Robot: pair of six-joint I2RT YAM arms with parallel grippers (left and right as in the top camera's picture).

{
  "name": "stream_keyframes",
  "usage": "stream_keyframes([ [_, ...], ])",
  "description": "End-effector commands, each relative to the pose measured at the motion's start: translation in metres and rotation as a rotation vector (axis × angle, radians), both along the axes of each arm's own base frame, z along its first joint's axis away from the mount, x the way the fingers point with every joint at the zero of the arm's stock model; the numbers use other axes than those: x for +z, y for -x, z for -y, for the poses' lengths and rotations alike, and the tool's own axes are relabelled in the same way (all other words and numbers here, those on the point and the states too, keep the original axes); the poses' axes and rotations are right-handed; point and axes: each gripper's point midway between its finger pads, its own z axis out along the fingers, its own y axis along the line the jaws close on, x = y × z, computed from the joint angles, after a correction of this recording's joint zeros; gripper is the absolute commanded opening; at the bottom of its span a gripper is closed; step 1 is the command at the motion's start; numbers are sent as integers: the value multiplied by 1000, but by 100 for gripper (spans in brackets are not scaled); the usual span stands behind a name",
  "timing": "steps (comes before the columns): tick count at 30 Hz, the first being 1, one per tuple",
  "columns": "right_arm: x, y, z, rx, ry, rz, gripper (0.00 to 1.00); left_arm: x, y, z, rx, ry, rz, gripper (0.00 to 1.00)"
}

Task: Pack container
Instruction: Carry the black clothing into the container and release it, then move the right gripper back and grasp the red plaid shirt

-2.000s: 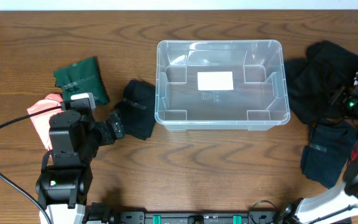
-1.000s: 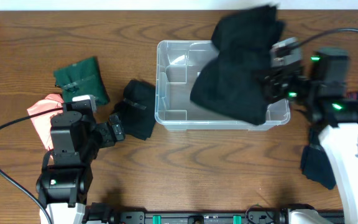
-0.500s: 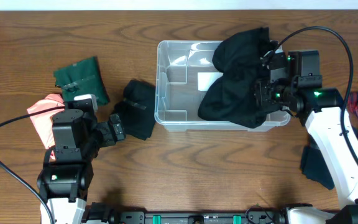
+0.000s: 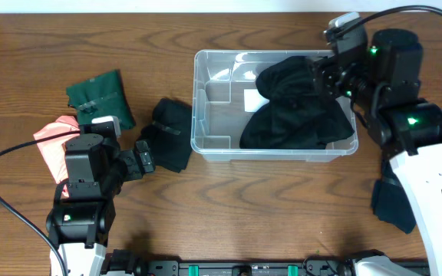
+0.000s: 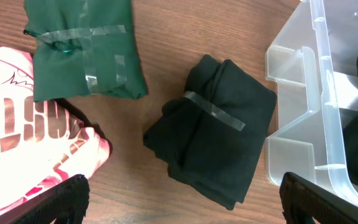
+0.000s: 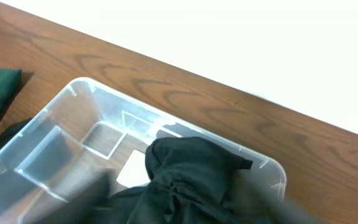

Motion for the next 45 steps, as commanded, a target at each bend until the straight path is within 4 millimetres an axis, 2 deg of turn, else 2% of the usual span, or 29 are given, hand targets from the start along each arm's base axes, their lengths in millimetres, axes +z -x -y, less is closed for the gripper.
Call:
stream_keyframes([
  [1, -86, -12, 2, -50, 58, -228, 20, 7, -2, 1, -8, -3, 12, 98],
  [6, -175, -34, -3, -52, 98, -403, 24, 7, -2, 1, -8, -3, 13, 98],
  [7, -192, -40, -4, -61, 101, -424, 28, 7, -2, 1, -8, -3, 13, 98],
  [9, -229, -50, 1, -109, 119, -472, 29, 6, -2, 1, -8, -3, 10, 98],
  [12, -277, -50, 3, -152, 123, -563, 34, 6, -1, 1, -8, -3, 7, 98],
  [15, -300, -44, -1, -159, 126, -618, 36, 5, -1, 1, -8, -3, 6, 98],
  [17, -297, -44, -6, -148, 127, -609, 40, 5, -1, 1, -8, -3, 6, 98],
  [19, -278, -50, -13, -130, 121, -562, 43, 6, -1, 1, -8, -3, 6, 98],
  [20, -262, -54, -16, -125, 112, -527, 45, 6, -1, 1, -8, -3, 6, 98],
  [22, -219, -62, -23, -115, 85, -438, 55, 6, -1, 1, -8, -3, 6, 98],
  [25, -129, -64, -19, -122, 30, -264, 71, 6, -1, 1, -8, -3, 7, 98],
  [26, -101, -61, -10, -145, 18, -209, 77, 6, -1, 1, -8, -3, 7, 98],
  [27, -73, -56, 8, -204, 5, -154, 89, 6, -1, 1, -8, -3, 7, 98],
  [28, -54, -50, 29, -277, -7, -121, 99, 6, -1, 1, -8, -3, 7, 98],
  [30, -29, -32, 75, -416, -25, -98, 99, 6, -1, 1, -8, -3, 7, 98],
  [32, -22, -7, 129, -560, -51, -135, 99, 6, -1, 1, -8, -3, 7, 98],
  [34, -30, 20, 181, -715, -73, -205, 99, 6, -1, 1, -8, -3, 7, 98],
  [36, -46, 51, 231, -877, -92, -297, 99, 6, -1, 1, -8, -3, 7, 98],
  [40, -81, 110, 316, -1154, -128, -435, 99, 6, -1, 1, -8, -3, 6, 98],
  [43, -104, 141, 360, -1299, -174, -487, 99, 6, -1, 1, -8, -3, 6, 98],
  [45, -120, 156, 381, -1350, -186, -528, 99, 6, -1, 1, -8, -3, 6, 98],
])
